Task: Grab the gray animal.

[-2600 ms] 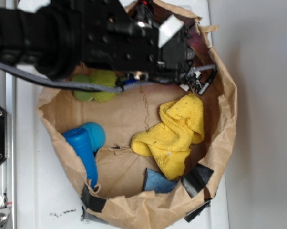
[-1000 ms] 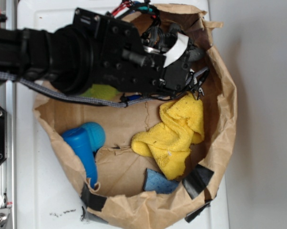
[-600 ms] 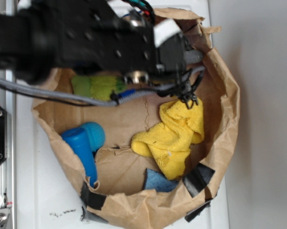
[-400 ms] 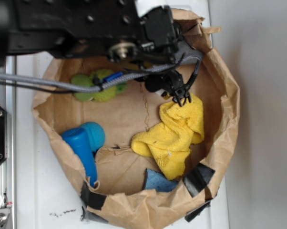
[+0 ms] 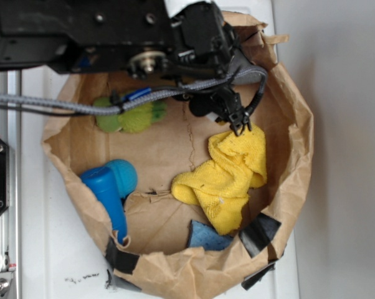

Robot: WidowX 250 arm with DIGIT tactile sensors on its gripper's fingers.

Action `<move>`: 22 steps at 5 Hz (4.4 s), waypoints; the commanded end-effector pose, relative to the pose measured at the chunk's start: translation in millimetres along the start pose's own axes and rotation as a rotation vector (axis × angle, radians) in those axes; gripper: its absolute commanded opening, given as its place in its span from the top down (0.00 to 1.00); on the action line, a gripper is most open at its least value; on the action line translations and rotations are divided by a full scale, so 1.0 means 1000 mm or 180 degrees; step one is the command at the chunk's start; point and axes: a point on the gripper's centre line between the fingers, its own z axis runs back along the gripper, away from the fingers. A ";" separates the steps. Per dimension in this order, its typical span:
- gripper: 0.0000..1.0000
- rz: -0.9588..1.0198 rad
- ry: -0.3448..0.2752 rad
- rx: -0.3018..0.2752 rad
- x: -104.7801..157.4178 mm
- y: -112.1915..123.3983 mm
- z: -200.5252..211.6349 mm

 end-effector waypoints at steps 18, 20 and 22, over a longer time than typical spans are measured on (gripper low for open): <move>0.00 -0.0026 -0.0997 0.0262 0.033 0.020 -0.060; 0.00 0.0033 -0.1220 0.0112 0.042 0.005 -0.063; 1.00 0.0109 -0.1222 0.0151 0.043 0.007 -0.063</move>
